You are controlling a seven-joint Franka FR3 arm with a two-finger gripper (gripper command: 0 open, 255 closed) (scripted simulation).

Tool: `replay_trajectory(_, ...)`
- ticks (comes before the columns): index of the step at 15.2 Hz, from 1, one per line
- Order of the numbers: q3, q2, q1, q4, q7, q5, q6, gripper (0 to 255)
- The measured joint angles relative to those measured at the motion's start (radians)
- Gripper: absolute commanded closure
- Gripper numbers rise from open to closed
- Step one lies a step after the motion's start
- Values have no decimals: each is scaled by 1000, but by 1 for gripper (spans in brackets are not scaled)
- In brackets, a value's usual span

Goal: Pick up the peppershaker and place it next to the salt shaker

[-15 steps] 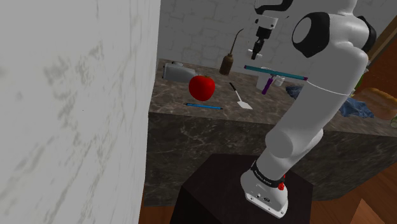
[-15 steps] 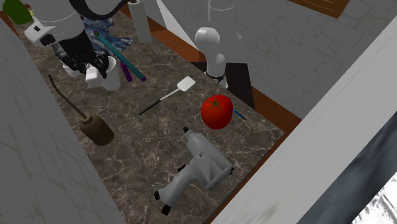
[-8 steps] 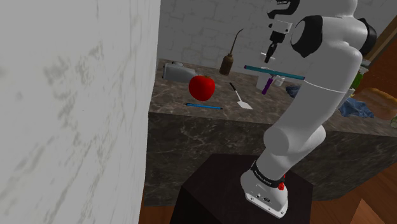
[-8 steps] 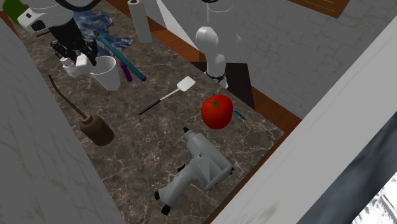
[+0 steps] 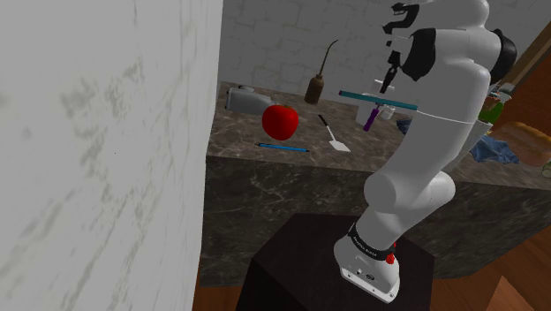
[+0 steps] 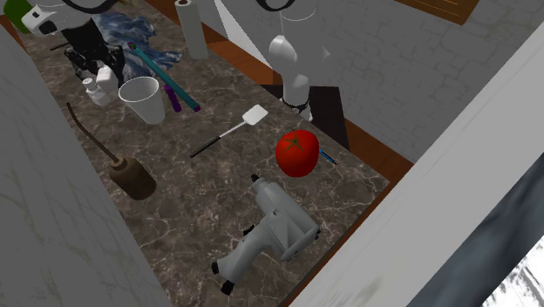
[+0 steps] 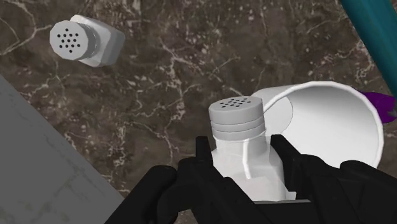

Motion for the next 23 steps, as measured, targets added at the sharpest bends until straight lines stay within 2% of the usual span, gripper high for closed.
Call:
replay_trajectory(19, 7, -20, 20, -246, 1, 1, 266, 255)
replay_trajectory(23, 9, -30, 26, -305, 2, 0, 373, 255)
